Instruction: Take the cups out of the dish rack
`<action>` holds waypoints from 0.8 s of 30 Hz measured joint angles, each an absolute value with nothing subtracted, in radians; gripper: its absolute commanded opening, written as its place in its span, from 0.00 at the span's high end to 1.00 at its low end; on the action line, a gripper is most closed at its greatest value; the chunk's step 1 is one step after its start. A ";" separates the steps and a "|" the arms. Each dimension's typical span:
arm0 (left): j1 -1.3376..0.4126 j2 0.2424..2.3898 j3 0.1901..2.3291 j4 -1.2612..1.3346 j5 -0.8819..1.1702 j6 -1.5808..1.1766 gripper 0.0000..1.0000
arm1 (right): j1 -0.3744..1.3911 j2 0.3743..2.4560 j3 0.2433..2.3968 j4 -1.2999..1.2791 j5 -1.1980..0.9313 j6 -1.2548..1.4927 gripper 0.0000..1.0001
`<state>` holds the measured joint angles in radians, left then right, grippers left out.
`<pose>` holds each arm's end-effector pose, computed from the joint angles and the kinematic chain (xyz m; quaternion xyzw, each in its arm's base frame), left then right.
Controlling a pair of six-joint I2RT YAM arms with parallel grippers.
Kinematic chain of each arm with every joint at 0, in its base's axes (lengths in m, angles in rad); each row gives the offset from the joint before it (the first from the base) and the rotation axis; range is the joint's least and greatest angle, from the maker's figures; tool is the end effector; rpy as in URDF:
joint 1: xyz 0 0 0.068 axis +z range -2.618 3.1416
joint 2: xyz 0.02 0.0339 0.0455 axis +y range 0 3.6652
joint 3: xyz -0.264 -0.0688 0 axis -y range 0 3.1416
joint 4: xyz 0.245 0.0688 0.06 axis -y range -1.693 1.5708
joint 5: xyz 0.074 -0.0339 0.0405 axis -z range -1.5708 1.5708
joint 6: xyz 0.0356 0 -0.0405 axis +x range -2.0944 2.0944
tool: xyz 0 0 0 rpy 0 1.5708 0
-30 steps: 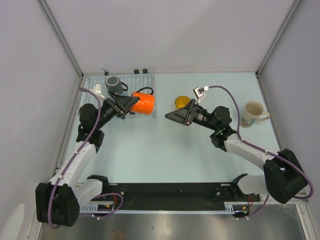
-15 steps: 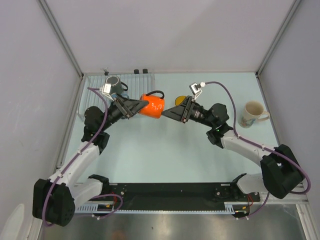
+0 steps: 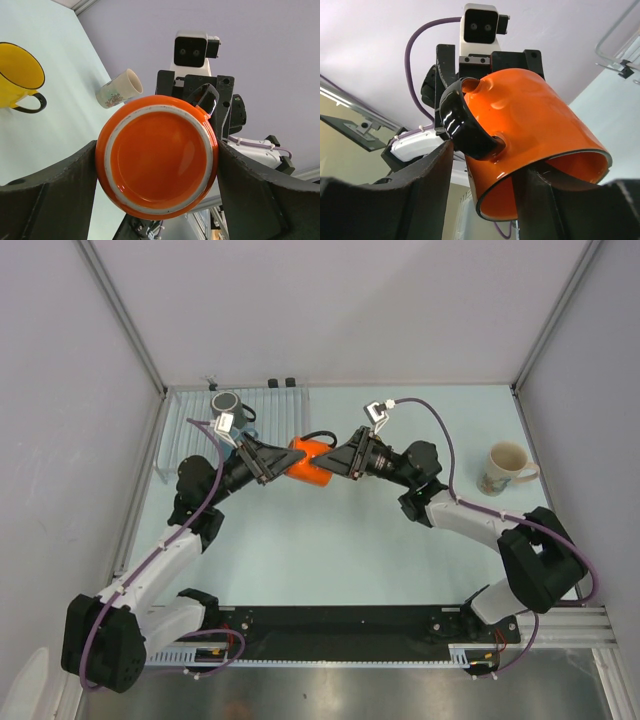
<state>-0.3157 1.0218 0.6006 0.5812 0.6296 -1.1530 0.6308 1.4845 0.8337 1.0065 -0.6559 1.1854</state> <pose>0.2139 -0.0919 0.3097 -0.0352 0.6591 -0.6341 0.4028 0.2491 0.2088 0.3114 -0.1064 0.5922 0.7259 0.3333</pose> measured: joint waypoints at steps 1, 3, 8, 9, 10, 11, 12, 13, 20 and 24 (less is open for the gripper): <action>-0.317 1.022 0.601 0.582 0.626 -1.152 0.99 | 0.635 1.491 0.837 1.014 -0.657 1.188 0.58; -0.320 1.022 0.601 0.583 0.620 -1.152 1.00 | 0.643 1.508 0.842 1.034 -0.661 1.206 0.71; -0.323 1.022 0.600 0.611 0.618 -1.198 1.00 | 0.651 1.526 0.842 1.112 -0.670 1.274 1.00; -0.324 1.021 0.600 0.622 0.621 -1.204 1.00 | 0.653 1.525 0.842 1.133 -0.669 1.277 1.00; -0.325 1.021 0.600 0.627 0.621 -1.205 0.99 | 0.654 1.525 0.842 1.145 -0.670 1.280 1.00; -0.325 1.021 0.600 0.627 0.621 -1.204 0.95 | 0.655 1.525 0.842 1.148 -0.669 1.280 1.00; -0.325 1.021 0.600 0.625 0.621 -1.203 0.88 | 0.654 1.525 0.841 1.147 -0.669 1.281 1.00; -0.325 1.021 0.600 0.619 0.622 -1.197 0.71 | 0.654 1.524 0.836 1.146 -0.666 1.281 1.00; -0.354 1.021 0.744 0.362 0.665 -1.039 0.04 | 0.625 1.415 0.787 1.042 -0.660 1.240 1.00; -0.342 1.018 0.819 0.260 0.603 -0.900 0.00 | 0.583 1.264 0.786 0.815 -0.659 1.127 1.00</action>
<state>-0.3420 1.0176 0.8192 0.2600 0.6029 -0.9001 0.5831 1.2640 0.7860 0.8150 -0.6586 1.1267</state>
